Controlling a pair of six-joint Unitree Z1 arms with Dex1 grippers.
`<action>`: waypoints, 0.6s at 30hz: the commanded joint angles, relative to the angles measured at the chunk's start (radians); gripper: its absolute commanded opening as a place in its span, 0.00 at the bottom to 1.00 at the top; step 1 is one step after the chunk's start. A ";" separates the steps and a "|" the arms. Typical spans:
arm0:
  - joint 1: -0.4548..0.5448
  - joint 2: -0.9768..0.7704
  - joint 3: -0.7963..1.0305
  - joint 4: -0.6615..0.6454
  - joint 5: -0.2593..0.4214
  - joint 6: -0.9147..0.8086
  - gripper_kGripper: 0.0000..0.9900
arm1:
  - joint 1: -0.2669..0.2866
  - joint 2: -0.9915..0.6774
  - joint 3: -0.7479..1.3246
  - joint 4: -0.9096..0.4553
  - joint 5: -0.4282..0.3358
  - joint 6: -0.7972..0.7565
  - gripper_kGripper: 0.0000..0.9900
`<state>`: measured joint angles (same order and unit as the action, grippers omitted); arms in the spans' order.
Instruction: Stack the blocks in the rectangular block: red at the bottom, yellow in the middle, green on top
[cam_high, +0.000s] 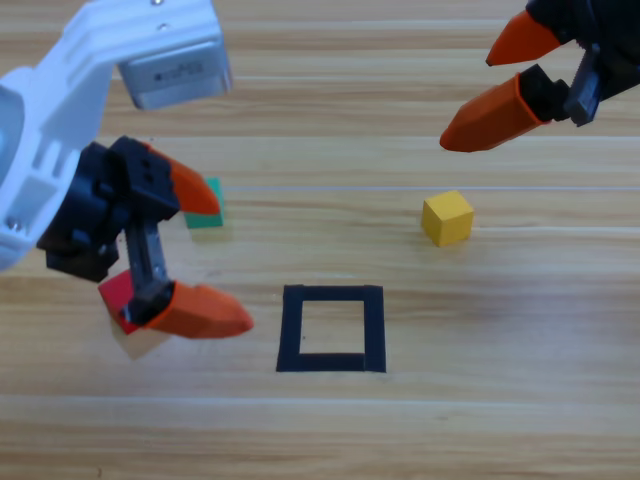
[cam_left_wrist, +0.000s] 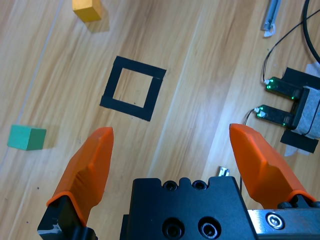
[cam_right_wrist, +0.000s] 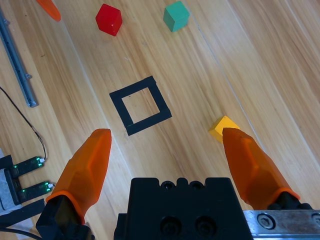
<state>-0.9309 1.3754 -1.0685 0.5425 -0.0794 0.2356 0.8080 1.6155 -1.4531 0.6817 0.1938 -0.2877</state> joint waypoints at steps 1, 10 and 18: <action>-0.025 0.024 0.035 -0.016 0.010 -0.013 1.00 | 0.031 0.055 0.017 0.007 0.019 -0.004 0.99; -0.023 0.033 0.038 -0.029 0.010 -0.019 1.00 | 0.031 0.135 -0.020 0.001 0.013 0.075 0.98; -0.023 0.031 0.036 -0.029 0.222 -0.251 1.00 | -0.004 0.417 -0.233 0.058 -0.053 0.285 0.98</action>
<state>-0.9325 1.3856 -1.0545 0.5353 0.0138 0.1303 0.8102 1.8362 -1.5964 0.6816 0.0684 -0.0483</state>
